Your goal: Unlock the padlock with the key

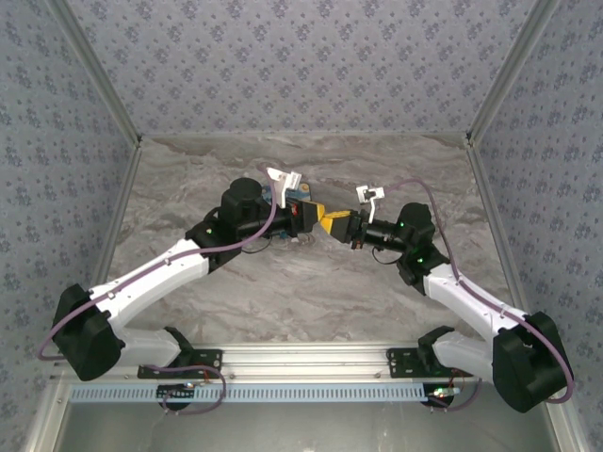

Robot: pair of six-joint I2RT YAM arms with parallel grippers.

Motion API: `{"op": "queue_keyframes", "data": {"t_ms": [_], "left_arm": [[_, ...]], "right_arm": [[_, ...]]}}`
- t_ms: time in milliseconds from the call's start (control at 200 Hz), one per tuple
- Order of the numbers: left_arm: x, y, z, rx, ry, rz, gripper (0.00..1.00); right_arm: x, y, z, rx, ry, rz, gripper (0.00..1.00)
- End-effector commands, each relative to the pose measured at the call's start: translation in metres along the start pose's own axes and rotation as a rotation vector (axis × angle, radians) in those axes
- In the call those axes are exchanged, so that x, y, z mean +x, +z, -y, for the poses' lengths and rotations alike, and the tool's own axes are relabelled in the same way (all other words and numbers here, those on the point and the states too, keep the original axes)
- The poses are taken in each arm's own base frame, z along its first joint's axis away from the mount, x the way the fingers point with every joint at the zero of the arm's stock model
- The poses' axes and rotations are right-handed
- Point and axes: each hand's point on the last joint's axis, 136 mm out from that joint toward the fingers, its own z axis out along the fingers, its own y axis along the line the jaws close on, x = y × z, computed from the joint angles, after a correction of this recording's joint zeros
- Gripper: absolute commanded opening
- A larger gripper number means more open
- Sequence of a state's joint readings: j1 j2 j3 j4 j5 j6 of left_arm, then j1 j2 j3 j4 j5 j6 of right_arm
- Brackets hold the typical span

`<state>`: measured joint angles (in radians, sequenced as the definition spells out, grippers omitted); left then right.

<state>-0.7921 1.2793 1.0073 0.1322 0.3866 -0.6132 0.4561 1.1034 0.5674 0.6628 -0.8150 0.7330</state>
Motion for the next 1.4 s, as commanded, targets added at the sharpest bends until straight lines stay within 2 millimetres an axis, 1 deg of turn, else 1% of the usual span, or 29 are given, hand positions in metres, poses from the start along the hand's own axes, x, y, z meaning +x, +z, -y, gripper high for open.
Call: {"op": "queue_keyframes", "data": {"t_ms": [0,310,360,405,510,580,635,715,754,879,939,1034,1134,1314,1394], "left_arm": [[-0.007,0.000,0.008,0.038,0.019,0.016,0.00],[-0.011,-0.001,0.005,0.018,0.016,0.033,0.00],[-0.012,-0.002,0.006,0.013,0.015,0.036,0.05],[-0.012,-0.003,0.004,0.003,0.016,0.037,0.15],[-0.015,-0.007,0.000,-0.029,0.025,0.042,0.28],[-0.017,-0.013,-0.006,-0.065,0.026,0.050,0.36],[-0.019,-0.019,-0.014,-0.105,0.020,0.056,0.46],[-0.021,-0.029,-0.032,-0.179,0.002,0.060,0.53],[-0.022,-0.034,-0.042,-0.217,-0.007,0.060,0.56],[-0.020,-0.049,-0.072,-0.324,-0.029,0.054,0.67],[-0.016,-0.055,-0.090,-0.394,-0.041,0.040,0.72],[-0.007,-0.065,-0.116,-0.501,-0.039,0.005,0.77],[0.005,-0.070,-0.135,-0.567,-0.030,-0.031,0.79],[0.031,-0.065,-0.159,-0.601,-0.019,-0.081,0.85],[0.036,-0.062,-0.172,-0.635,-0.013,-0.107,0.87]], "right_arm": [[-0.017,0.000,-0.010,-0.018,-0.035,0.040,0.18],[-0.013,0.000,-0.006,-0.005,-0.024,0.032,0.04],[-0.013,-0.001,-0.006,0.000,-0.024,0.031,0.02],[-0.013,-0.001,-0.005,0.005,-0.027,0.029,0.01],[-0.010,-0.003,-0.001,0.031,-0.028,0.017,0.00],[-0.007,-0.005,0.001,0.054,-0.035,0.009,0.00],[-0.005,-0.007,0.005,0.080,-0.035,0.001,0.00],[-0.001,-0.011,0.012,0.125,-0.009,-0.010,0.00],[0.001,-0.013,0.016,0.152,-0.044,-0.019,0.00],[0.014,-0.022,0.035,0.263,-0.024,-0.063,0.00],[0.020,-0.026,0.045,0.319,-0.022,-0.081,0.00],[0.029,-0.032,0.057,0.378,-0.004,-0.110,0.00],[0.038,-0.036,0.065,0.411,0.009,-0.127,0.00],[0.048,-0.037,0.074,0.435,0.030,-0.145,0.00],[0.052,-0.037,0.078,0.440,0.039,-0.157,0.00]]}}
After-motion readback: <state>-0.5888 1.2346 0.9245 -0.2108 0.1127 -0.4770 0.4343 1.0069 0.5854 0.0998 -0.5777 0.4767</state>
